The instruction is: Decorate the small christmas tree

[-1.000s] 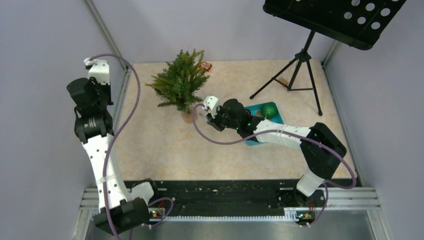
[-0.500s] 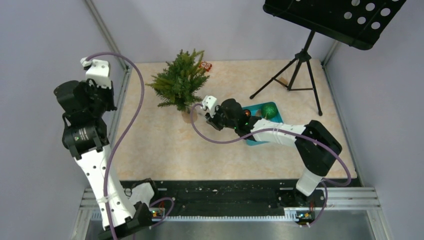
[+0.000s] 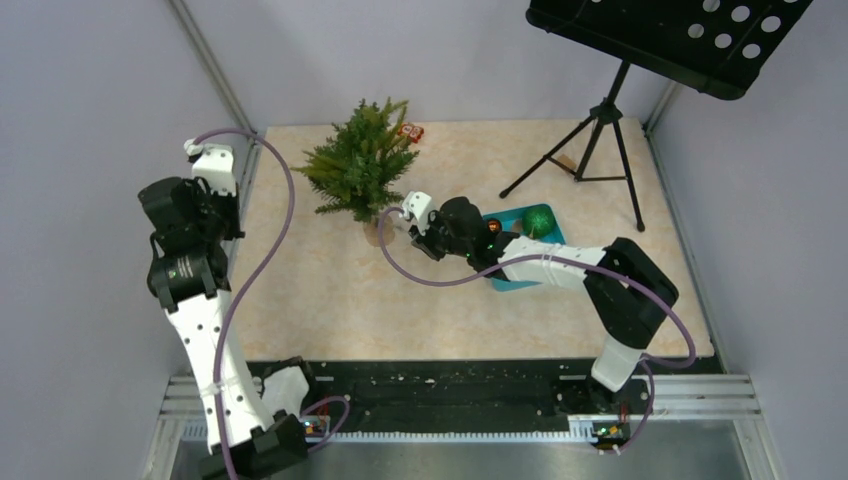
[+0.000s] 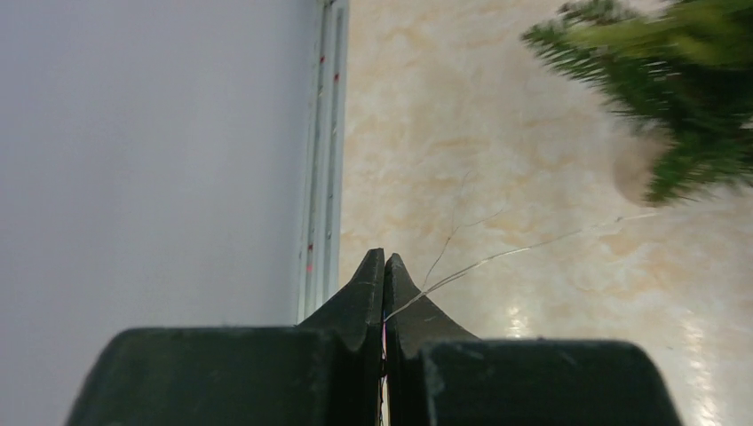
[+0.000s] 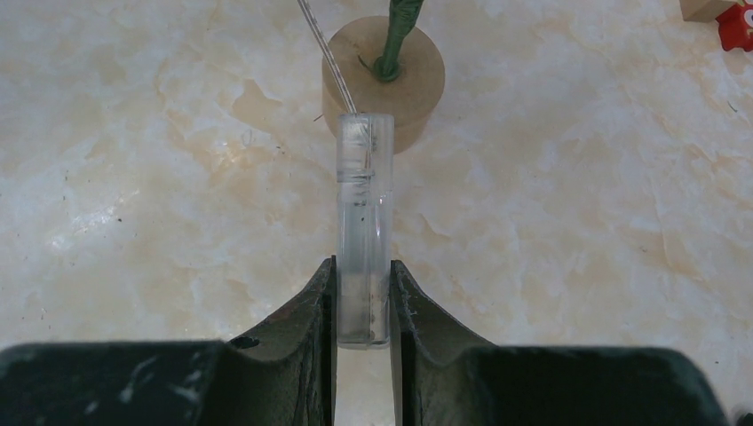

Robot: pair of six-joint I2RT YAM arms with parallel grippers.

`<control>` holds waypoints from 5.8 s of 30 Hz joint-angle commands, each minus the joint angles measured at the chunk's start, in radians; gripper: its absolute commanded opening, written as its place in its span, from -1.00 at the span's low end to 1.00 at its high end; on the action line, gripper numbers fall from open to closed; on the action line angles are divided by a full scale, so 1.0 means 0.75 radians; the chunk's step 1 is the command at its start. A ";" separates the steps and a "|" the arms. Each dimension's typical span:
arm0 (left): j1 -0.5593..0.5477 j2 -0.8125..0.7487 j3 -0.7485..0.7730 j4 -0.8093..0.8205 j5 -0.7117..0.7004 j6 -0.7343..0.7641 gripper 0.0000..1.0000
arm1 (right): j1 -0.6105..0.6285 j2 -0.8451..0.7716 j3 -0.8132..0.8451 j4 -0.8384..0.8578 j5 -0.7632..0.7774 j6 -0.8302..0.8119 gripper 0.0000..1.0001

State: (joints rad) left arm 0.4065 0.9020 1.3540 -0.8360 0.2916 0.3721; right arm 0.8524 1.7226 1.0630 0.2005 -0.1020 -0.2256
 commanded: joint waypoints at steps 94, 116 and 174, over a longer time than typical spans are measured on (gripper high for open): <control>-0.387 0.382 -0.135 0.608 -0.234 0.076 -1.00 | -0.220 0.136 1.122 -0.312 -0.720 0.313 -1.00; -0.524 0.125 -0.310 0.459 0.367 0.101 -1.00 | -0.225 0.022 1.127 -0.391 -1.667 0.348 -1.00; -0.616 0.278 -0.386 0.806 0.451 -0.034 -1.00 | -0.612 0.385 1.128 -0.423 -0.760 0.489 0.21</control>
State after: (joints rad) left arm -0.0513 1.1042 1.0145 -0.2546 0.6064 0.3424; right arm 0.3840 1.8946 1.8450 -0.1482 -0.5461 0.1631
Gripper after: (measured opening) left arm 0.011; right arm 0.608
